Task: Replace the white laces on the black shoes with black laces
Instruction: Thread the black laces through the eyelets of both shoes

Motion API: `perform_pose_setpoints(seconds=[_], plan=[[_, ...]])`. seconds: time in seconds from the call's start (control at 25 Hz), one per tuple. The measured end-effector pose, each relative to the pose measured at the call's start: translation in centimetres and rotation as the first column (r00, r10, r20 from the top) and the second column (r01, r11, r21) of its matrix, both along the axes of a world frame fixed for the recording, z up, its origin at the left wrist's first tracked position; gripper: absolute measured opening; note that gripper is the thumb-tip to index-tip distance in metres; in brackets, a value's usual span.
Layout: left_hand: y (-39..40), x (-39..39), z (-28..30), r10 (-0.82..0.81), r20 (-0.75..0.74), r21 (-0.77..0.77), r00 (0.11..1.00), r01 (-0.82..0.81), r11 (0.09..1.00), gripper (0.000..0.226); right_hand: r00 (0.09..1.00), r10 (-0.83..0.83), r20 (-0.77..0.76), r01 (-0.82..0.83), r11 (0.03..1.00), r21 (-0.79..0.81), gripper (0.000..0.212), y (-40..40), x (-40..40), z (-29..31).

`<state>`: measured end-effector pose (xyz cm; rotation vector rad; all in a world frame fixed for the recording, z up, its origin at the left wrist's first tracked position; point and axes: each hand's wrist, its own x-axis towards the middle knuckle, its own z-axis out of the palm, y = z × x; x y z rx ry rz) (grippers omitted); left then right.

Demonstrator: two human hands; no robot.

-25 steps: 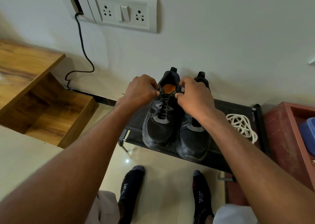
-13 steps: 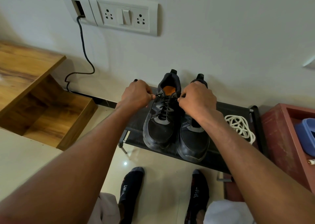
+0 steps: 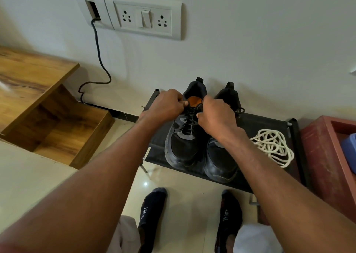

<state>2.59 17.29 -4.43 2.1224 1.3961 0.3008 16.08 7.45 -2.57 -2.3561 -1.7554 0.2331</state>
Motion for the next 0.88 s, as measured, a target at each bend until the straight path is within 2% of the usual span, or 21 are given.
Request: perform_pose_setpoints(seconds=[0.16, 0.28, 0.32, 0.56, 0.8, 0.88], plan=[[-0.1, -0.2, 0.2, -0.006, -0.03, 0.028, 1.0, 0.007, 1.0, 0.035, 0.998, -0.026, -0.062, 0.028, 0.999, 0.023, 0.017, 0.5, 1.0, 0.5], [-0.1, -0.3, 0.7, -0.003, -0.026, 0.033, 1.0, 0.004, 0.999, 0.029, 0.944, -0.094, -0.315, 0.087, 0.996, -0.037, 0.018, 0.6, 1.6, 1.0], [-0.1, -0.4, 0.9, -0.001, -0.023, 0.033, 1.0, 0.001, 0.999, 0.029, 0.93, -0.118, -0.347, 0.106, 0.993, -0.055, 0.019, 0.7, 1.7, 1.2], [0.1, -1.2, 0.7, 0.014, -0.012, 0.009, 1.0, -0.013, 1.0, 0.026, 0.975, -0.069, -0.211, 0.061, 0.997, -0.045, 0.02, 0.2, 3.3, 2.5], [0.5, -2.0, 1.4, 0.006, -0.109, 0.082, 0.994, 0.003, 0.997, 0.027, 0.979, 0.01, -0.203, -0.021, 0.998, -0.053, 0.017, -0.1, 3.2, 2.5], [0.5, -2.0, 2.0, -0.002, -0.127, 0.098, 0.992, 0.014, 0.995, 0.029, 0.961, 0.044, -0.273, -0.056, 0.998, -0.036, 0.017, -0.1, 3.2, 2.5]])
